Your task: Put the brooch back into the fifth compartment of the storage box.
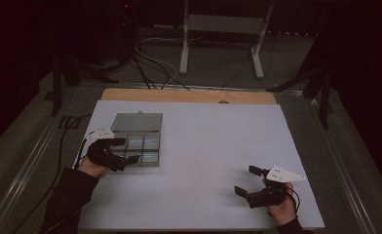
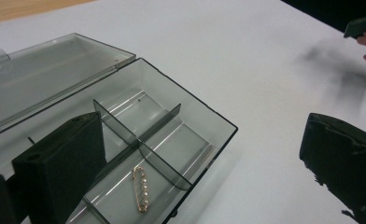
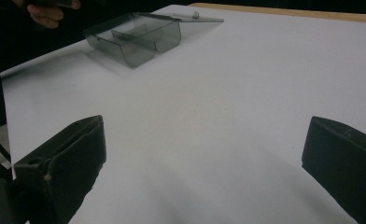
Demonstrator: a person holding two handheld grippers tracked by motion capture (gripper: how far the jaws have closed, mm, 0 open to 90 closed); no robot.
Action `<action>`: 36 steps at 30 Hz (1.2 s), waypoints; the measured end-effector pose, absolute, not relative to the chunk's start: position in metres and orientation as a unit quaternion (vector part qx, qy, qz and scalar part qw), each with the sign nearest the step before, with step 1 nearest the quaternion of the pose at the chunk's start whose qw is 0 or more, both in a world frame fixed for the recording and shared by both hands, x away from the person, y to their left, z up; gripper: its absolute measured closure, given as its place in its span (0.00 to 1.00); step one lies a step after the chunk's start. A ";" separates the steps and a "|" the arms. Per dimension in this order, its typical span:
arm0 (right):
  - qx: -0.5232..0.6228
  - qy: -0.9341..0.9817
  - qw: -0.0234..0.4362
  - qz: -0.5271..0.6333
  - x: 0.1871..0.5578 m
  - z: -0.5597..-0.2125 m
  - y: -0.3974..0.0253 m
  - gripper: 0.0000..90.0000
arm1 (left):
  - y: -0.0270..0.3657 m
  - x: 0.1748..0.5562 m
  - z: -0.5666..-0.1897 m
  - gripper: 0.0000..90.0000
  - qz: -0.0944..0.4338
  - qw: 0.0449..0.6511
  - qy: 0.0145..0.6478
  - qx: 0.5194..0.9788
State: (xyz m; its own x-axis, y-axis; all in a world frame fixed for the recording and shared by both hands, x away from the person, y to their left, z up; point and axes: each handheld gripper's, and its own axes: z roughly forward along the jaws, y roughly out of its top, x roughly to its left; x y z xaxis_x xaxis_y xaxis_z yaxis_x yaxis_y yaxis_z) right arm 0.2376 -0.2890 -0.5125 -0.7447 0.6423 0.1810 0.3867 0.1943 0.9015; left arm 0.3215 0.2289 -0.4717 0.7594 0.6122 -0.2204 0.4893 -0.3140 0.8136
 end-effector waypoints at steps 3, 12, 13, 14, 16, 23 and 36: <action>0.338 0.762 0.119 0.539 0.238 -0.512 -0.289 0.00 | 0.228 0.317 -0.473 0.01 0.091 0.475 0.336 0.808; 0.339 0.762 0.119 0.539 0.238 -0.513 -0.290 0.00 | 0.229 0.304 -0.483 0.01 0.086 0.493 0.326 0.802; 0.340 0.760 0.118 0.541 0.238 -0.512 -0.290 0.00 | 0.229 0.301 -0.484 0.01 0.085 0.493 0.324 0.803; 0.340 0.761 0.118 0.540 0.238 -0.512 -0.290 0.00 | 0.228 0.299 -0.485 0.01 0.083 0.494 0.321 0.804; 0.338 0.763 0.119 0.538 0.237 -0.513 -0.289 0.00 | 0.227 0.295 -0.486 0.01 0.084 0.491 0.320 0.806; 0.340 0.762 0.117 0.538 0.238 -0.513 -0.289 0.00 | 0.226 0.280 -0.496 0.01 0.068 0.490 0.309 0.812; 0.339 0.765 0.117 0.535 0.238 -0.514 -0.288 0.00 | 0.218 0.257 -0.515 0.01 0.058 0.475 0.298 0.826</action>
